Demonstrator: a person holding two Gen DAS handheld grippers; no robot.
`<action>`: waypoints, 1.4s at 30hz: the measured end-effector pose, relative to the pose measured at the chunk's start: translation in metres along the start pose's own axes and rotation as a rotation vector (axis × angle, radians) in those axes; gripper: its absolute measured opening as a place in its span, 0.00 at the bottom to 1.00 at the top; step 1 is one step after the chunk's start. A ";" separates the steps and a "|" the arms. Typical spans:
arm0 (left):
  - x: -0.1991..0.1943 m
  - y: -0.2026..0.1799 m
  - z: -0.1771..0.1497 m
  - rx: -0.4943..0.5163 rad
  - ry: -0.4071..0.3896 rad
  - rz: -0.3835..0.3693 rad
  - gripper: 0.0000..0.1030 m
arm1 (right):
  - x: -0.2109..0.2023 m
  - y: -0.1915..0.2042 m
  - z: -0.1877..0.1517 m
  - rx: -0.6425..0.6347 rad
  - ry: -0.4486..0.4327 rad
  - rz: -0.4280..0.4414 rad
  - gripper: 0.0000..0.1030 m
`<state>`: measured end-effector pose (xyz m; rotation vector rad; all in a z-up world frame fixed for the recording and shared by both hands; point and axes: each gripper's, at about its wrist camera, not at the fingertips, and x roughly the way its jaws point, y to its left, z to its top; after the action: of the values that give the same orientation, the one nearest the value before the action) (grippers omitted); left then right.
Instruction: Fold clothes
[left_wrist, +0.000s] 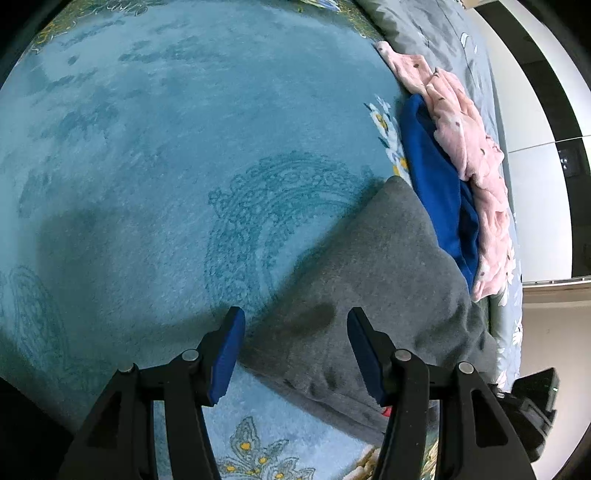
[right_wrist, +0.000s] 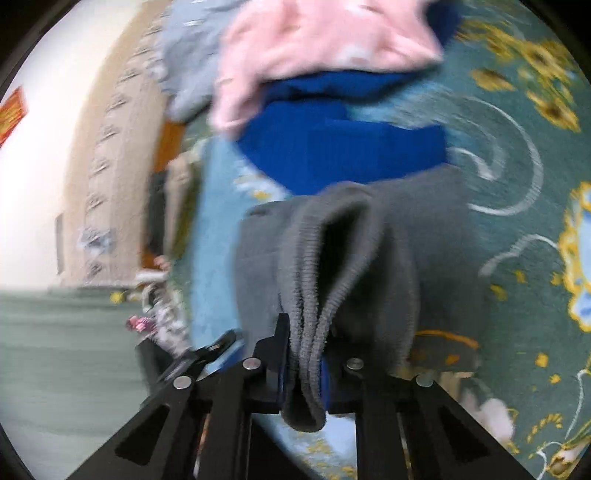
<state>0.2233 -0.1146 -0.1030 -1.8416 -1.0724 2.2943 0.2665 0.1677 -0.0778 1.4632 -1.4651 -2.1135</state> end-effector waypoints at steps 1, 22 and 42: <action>-0.002 0.000 0.002 0.003 -0.006 -0.004 0.57 | -0.004 0.003 -0.001 -0.005 -0.012 0.045 0.14; -0.014 -0.028 -0.002 0.159 -0.049 0.016 0.57 | 0.003 -0.055 -0.012 0.110 -0.001 -0.147 0.19; 0.016 -0.089 -0.053 0.453 0.140 0.033 0.57 | 0.016 0.023 0.007 -0.409 -0.023 -0.562 0.23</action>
<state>0.2287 -0.0141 -0.0761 -1.8023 -0.4550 2.1511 0.2452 0.1508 -0.0690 1.8178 -0.5918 -2.5350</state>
